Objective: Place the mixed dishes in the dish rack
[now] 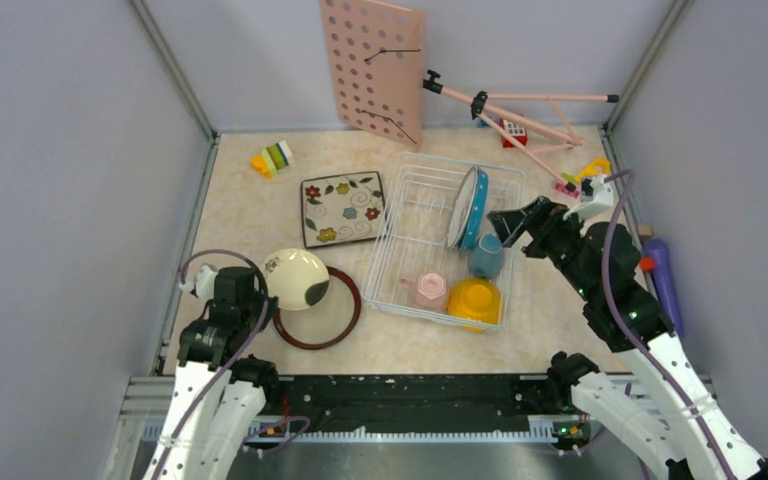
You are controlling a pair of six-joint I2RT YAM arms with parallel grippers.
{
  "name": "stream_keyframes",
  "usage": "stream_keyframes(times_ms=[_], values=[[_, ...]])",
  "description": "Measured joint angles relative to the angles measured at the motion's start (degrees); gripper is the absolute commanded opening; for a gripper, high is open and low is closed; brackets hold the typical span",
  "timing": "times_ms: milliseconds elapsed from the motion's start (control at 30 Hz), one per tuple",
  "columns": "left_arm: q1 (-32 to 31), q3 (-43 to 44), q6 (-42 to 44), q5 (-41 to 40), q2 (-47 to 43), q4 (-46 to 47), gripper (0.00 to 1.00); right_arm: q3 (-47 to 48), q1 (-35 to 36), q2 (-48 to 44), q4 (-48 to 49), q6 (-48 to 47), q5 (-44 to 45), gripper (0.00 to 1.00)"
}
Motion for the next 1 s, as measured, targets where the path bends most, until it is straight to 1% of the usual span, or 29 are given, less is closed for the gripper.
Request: stream_keyframes(times_ms=[133, 300, 400, 500, 667, 800, 933, 1000], values=[[0.0, 3.1, 1.4, -0.6, -1.0, 0.1, 0.00, 0.0, 0.0, 1.2, 0.5, 0.7, -1.2, 0.90], [0.0, 6.4, 3.0, 0.4, -3.1, 1.2, 0.00, -0.3, 0.0, 1.7, 0.9, 1.2, -3.1, 0.90], [0.0, 8.2, 2.8, 2.0, -4.0, 3.9, 0.00, -0.3, 0.0, 2.4, 1.7, 1.1, -5.7, 0.89], [0.0, 10.0, 2.1, 5.1, -3.6, 8.7, 0.00, -0.3, 0.0, 3.7, 3.5, 1.2, -9.6, 0.89], [0.0, 12.3, 0.7, 13.2, 0.9, 20.1, 0.00, -0.3, 0.0, 6.6, 5.6, 1.7, -15.7, 0.89], [0.0, 12.4, 0.3, 23.6, 7.9, 31.2, 0.00, -0.3, 0.0, 8.6, 7.8, 2.8, -20.3, 0.88], [-0.4, 12.3, 0.0, 32.3, 14.8, 40.5, 0.00, -0.3, 0.0, 10.8, 12.5, 5.8, -25.6, 0.86], [-1.1, 11.6, 0.1, 34.8, 17.2, 45.0, 0.00, -0.3, 0.0, 12.3, 16.0, 7.8, -28.0, 0.85]])
